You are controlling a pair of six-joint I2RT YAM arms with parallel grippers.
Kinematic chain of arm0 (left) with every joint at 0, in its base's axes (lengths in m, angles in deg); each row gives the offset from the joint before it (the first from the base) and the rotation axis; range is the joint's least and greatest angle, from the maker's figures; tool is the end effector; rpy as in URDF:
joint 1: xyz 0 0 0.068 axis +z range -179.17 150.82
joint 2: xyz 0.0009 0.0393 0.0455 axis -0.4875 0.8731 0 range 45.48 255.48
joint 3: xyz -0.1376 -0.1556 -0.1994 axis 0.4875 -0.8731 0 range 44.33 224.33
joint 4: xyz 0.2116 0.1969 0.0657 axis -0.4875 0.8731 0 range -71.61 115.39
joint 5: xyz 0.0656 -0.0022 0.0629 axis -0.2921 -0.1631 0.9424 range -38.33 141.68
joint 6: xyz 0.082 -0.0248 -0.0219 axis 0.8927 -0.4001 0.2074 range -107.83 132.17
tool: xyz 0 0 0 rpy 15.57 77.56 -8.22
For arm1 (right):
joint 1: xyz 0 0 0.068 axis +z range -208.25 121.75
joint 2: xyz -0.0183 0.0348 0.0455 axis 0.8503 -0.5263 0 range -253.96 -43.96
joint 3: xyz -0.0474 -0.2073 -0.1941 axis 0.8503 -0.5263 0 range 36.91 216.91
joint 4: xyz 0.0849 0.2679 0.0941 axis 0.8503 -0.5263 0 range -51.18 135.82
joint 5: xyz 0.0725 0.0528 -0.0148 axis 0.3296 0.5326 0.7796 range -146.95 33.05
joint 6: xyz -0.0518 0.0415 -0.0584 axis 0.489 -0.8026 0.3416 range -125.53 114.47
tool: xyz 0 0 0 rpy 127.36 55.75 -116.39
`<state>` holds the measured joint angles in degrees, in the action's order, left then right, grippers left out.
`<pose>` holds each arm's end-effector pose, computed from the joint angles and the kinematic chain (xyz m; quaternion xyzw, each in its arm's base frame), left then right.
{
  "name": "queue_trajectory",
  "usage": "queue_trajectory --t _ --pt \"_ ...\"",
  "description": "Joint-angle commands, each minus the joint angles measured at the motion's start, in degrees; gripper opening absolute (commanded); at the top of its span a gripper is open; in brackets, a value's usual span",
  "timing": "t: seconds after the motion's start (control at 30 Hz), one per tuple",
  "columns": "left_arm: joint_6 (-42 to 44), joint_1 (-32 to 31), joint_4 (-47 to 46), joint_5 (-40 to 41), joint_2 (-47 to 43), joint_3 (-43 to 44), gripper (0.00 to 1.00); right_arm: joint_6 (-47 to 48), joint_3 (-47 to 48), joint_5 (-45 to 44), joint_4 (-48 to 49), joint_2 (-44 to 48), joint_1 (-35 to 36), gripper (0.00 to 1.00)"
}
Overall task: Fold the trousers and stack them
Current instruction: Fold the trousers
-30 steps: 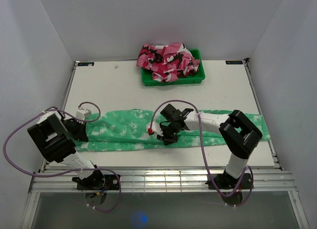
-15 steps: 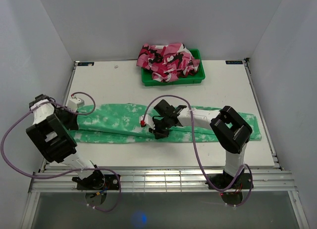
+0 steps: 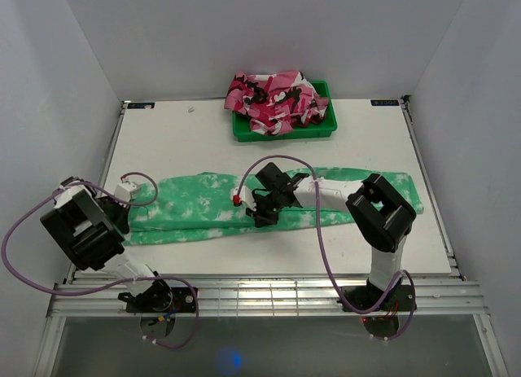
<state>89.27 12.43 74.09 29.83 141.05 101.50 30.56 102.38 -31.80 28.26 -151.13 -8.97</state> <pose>0.2398 0.1739 0.1171 0.2926 0.9366 -0.1268 0.1451 0.2532 0.3454 0.1130 -0.6805 0.6527 0.2383 0.2328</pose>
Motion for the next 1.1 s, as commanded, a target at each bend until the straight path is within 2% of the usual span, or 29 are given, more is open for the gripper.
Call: queue_trajectory --t 0.0,0.17,0.4,0.57,0.73,0.9,0.97,1.0,1.03,1.07 --pt "3.14 2.86 -12.89 10.94 4.27 -3.63 0.00 0.99 -3.60 -12.23 -11.00 -2.86 -3.57 0.08" --pt "0.70 2.96 -17.99 12.18 5.94 -8.56 0.00 0.90 -0.18 -11.79 -13.02 -2.51 -3.66 0.08" --pt "-2.92 2.96 -18.52 11.56 8.40 -6.20 0.00 3.71 6.67 -10.65 -22.77 4.95 -4.19 0.08" --pt "-3.53 2.96 -18.09 11.21 8.93 -4.61 0.00 3.89 4.24 -6.96 -26.65 5.93 -3.14 0.08" --pt "-3.97 2.96 -17.91 11.12 9.02 -3.47 0.00 4.42 -2.71 -6.16 -22.88 1.28 -1.73 0.08" --pt "-4.24 2.87 -15.38 9.63 7.71 -2.06 0.00 3.19 -0.79 -8.62 -18.48 -6.19 -1.64 0.08" --pt "-1.19 3.22 -10.99 4.91 6.22 0.56 0.21 2.75 0.96 -8.45 -18.65 -7.08 -1.64 0.08" --pt "0.66 4.70 -3.92 1.84 5.16 2.32 0.31 2.58 1.41 -8.45 -18.91 -7.26 -1.64 0.08" --pt "2.60 5.67 -0.37 -5.24 2.80 4.25 0.41 2.58 1.67 -8.27 -19.17 -7.17 -1.64 0.08" --pt "8.19 6.64 4.02 -8.79 1.74 8.97 0.51 2.58 1.68 -8.18 -19.26 -6.74 -1.64 0.08"
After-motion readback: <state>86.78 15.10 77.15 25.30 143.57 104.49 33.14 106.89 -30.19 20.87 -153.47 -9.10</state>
